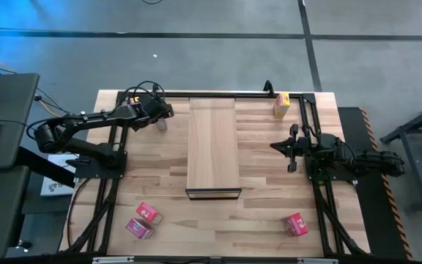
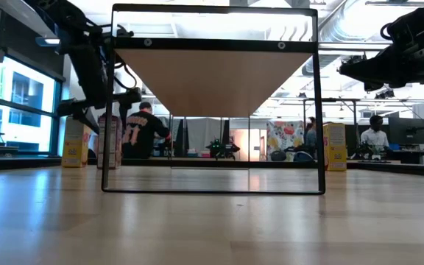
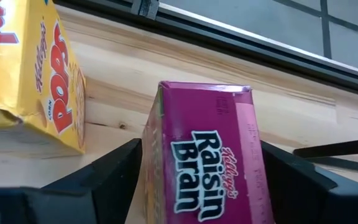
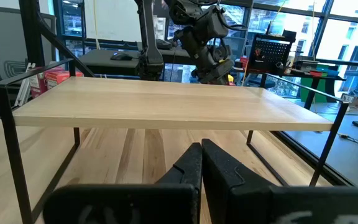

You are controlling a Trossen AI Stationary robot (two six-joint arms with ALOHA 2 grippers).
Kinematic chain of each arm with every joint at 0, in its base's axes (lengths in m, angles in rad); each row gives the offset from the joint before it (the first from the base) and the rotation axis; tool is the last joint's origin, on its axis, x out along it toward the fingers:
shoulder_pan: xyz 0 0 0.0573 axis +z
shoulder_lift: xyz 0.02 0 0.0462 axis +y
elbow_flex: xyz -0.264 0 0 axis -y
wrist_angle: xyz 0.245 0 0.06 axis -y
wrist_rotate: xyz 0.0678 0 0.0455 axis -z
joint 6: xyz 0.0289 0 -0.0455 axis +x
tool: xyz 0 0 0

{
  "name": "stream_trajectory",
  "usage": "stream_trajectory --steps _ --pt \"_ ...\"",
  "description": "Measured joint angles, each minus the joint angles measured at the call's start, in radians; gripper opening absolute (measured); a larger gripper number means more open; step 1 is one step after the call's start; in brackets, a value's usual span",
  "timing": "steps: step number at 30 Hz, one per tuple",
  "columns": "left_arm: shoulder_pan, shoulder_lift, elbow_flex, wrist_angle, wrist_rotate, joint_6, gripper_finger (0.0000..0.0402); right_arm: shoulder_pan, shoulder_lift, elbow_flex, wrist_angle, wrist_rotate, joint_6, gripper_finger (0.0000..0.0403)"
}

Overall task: Stack cereal on shelf
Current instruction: Put the top purple cereal box on the shelf

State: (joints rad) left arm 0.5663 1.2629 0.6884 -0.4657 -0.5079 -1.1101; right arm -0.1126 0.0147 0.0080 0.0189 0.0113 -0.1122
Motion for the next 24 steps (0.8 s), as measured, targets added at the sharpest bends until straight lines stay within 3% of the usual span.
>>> stream_trajectory --steps 12,24 --pt "0.0 -0.019 0.0 -0.002 0.029 -0.012 0.0204 0.0 0.0 0.0 0.0 0.0 0.0 0.0" --pt "-0.005 -0.289 0.147 -0.007 0.037 0.169 0.0148 0.0 0.0 0.0 0.0 0.0 0.0 0.0"
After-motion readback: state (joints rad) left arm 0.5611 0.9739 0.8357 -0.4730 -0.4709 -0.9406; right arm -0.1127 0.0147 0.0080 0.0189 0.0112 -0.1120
